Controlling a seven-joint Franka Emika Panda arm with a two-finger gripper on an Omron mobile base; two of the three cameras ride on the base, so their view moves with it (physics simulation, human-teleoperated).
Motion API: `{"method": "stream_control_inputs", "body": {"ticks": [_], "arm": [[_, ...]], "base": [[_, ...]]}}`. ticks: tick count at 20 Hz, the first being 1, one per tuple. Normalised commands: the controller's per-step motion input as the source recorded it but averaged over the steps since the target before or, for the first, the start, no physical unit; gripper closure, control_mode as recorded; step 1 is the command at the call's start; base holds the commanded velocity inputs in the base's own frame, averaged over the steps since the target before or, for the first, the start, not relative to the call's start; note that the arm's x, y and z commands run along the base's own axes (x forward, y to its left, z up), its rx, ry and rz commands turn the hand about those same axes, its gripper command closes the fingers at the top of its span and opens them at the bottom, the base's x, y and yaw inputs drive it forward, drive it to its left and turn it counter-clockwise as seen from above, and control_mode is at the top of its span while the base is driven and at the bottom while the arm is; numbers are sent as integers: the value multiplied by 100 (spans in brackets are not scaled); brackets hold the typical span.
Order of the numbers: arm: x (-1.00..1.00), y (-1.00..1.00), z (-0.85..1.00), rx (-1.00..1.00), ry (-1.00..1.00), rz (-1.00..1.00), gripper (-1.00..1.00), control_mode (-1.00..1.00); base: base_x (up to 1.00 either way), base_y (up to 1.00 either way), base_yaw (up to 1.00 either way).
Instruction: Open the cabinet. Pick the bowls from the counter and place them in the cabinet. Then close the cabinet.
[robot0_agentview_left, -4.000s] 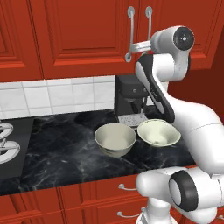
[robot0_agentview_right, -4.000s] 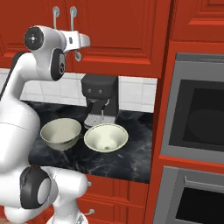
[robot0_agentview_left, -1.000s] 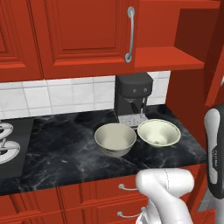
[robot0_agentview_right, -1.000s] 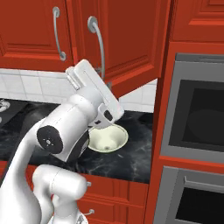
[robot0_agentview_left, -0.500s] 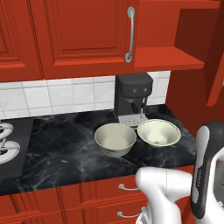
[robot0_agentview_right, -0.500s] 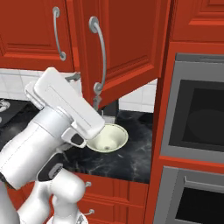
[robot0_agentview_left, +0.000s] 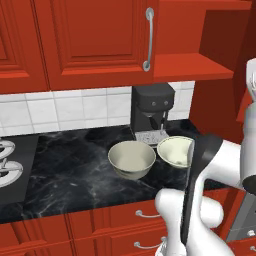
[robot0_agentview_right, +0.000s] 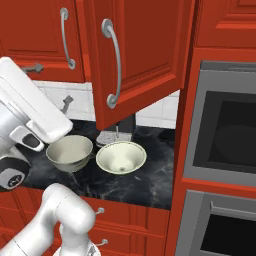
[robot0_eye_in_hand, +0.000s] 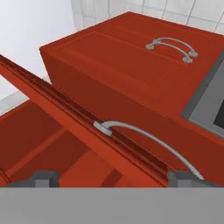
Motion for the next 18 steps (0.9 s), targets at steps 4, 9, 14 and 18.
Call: {"method": "stream_control_inputs", "body": {"ticks": [4, 9, 14, 18], "arm": [[45, 34, 0, 0, 9, -6, -100, -100], [36, 12, 0, 0, 11, -11, -100, -100], [41, -2, -4, 0, 31, -9, -100, -100], [40, -3, -21, 0, 24, -9, -100, -100]], "base": [[0, 0, 0], [0, 0, 0], [0, 0, 0], [0, 0, 0]]}}
